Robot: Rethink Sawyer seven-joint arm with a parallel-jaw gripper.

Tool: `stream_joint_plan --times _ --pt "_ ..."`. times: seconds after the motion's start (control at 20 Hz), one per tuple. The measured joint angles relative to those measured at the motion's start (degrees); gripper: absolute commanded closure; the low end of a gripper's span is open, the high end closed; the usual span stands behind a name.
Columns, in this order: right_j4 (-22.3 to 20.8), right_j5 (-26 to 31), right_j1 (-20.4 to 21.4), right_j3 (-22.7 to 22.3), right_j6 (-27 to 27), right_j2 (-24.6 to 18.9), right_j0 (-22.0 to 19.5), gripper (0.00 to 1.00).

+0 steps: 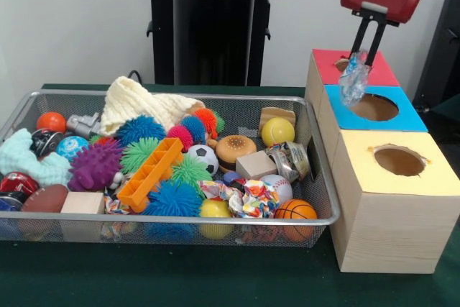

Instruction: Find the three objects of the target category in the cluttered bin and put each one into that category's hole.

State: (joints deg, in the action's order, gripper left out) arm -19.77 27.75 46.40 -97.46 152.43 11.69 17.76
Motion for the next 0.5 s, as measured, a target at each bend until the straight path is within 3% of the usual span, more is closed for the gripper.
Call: stream_joint_plan --times 0.25,0.5 --pt "0.24 -1.48 -0.25 -0.75 0.00 0.29 0.61 1.00" --pt "0.22 -6.77 -0.69 -3.08 0.00 2.08 0.86 1.00"
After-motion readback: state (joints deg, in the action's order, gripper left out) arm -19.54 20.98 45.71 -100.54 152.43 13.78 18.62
